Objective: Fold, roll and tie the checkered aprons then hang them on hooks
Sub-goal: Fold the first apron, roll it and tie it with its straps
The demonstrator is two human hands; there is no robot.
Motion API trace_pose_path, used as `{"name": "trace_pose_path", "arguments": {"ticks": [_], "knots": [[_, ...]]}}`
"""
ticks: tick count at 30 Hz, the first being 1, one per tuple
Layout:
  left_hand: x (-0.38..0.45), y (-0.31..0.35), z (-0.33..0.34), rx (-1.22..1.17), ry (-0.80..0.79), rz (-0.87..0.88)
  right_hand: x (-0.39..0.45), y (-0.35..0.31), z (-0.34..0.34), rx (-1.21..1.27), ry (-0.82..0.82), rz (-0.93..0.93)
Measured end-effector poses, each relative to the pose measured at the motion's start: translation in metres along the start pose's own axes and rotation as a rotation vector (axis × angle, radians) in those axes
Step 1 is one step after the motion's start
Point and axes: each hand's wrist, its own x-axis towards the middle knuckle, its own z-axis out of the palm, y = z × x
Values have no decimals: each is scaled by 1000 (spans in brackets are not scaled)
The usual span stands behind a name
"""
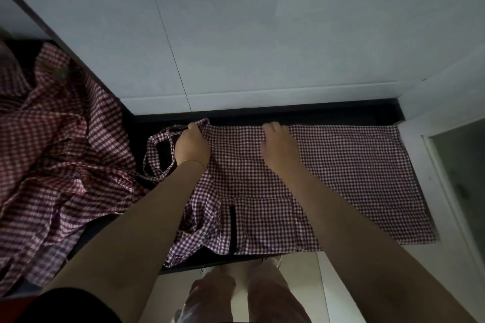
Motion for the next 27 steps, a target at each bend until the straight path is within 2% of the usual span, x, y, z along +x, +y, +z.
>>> {"name": "trace_pose_path", "arguments": {"ticks": [4, 7, 11, 16, 20, 23, 24, 25, 27], "knots": [[-6, 0, -2, 64, 50, 53, 25, -2, 2, 8, -80, -67], [-10, -2, -2, 152, 31, 107, 30, -2, 7, -40, -54, -60], [-14, 1, -3, 227, -6, 145, 33, 0, 7, -48, 19, 37], [-14, 0, 1, 245, -11, 153, 35, -3, 5, 4, 10, 110], [-20, 5, 6, 300, -54, 114, 12, -13, 10, 28, 135, -38], [-33, 17, 7, 434, 133, 327, -18, -8, 22, -44, 106, -178], [-37, 25, 9, 438, 126, 429, -26, -5, 25, -75, 77, -203], [-42, 32, 13, 437, 32, 498, -32, 0, 29, -106, 39, -213], [-50, 43, 24, 492, -245, 481, -36, 14, 32, -135, -59, -193]]}}
